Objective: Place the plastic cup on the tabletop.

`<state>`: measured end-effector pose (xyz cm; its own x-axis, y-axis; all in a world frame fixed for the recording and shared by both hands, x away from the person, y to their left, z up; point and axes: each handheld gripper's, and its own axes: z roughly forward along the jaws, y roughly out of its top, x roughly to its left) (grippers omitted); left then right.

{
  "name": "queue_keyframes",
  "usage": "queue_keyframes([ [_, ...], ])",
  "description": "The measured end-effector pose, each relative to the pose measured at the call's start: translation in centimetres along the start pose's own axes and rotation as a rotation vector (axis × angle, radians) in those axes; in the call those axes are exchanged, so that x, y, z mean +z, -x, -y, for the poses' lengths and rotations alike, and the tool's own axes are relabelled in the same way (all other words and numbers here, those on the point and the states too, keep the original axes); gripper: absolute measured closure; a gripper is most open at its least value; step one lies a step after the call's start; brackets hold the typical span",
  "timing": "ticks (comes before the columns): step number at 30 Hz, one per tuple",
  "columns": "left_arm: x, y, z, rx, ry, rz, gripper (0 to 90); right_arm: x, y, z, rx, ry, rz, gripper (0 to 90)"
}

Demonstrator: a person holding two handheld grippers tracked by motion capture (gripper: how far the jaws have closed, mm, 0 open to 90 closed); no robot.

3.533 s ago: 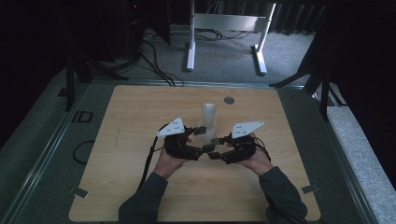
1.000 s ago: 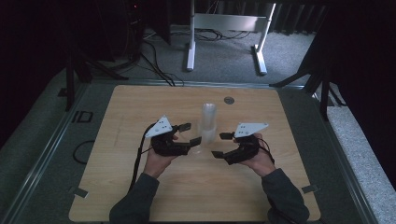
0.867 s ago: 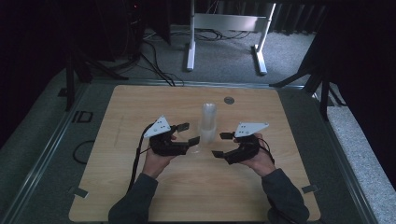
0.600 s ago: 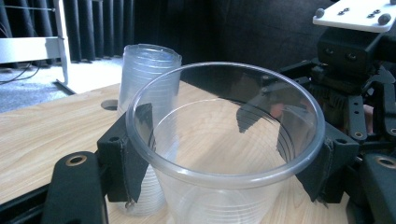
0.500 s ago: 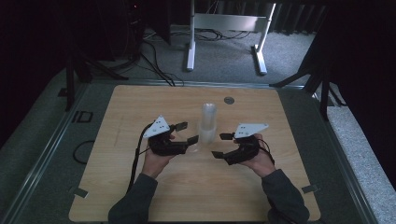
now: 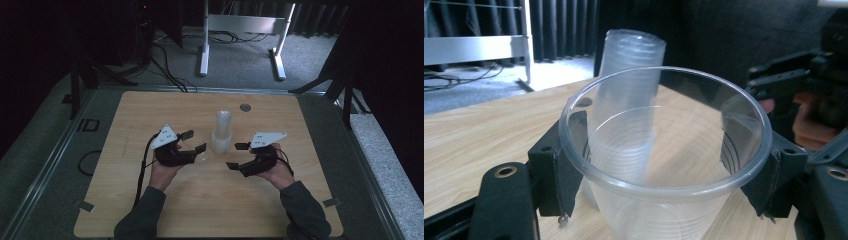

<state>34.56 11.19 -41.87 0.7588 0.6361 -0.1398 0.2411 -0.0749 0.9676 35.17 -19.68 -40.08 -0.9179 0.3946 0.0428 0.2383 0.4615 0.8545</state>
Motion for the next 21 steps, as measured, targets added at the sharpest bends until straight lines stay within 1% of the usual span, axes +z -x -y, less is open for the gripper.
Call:
queue_keyframes([
  [6, 0.2, 0.0, 0.3, 0.008, -0.001, -0.022, 27.6, 0.0, 0.0, -0.1, -0.001, 0.002, 0.001, 21.9],
  [8, 0.3, 0.0, 0.4, 0.018, -0.005, -0.026, 27.6, 0.0, 0.0, -0.1, -0.001, 0.003, 0.000, 21.9],
  [21, 1.0, 0.0, 1.3, 0.022, -0.016, -0.020, 27.6, -0.1, 0.0, -0.2, -0.003, 0.009, 0.002, 21.9],
])
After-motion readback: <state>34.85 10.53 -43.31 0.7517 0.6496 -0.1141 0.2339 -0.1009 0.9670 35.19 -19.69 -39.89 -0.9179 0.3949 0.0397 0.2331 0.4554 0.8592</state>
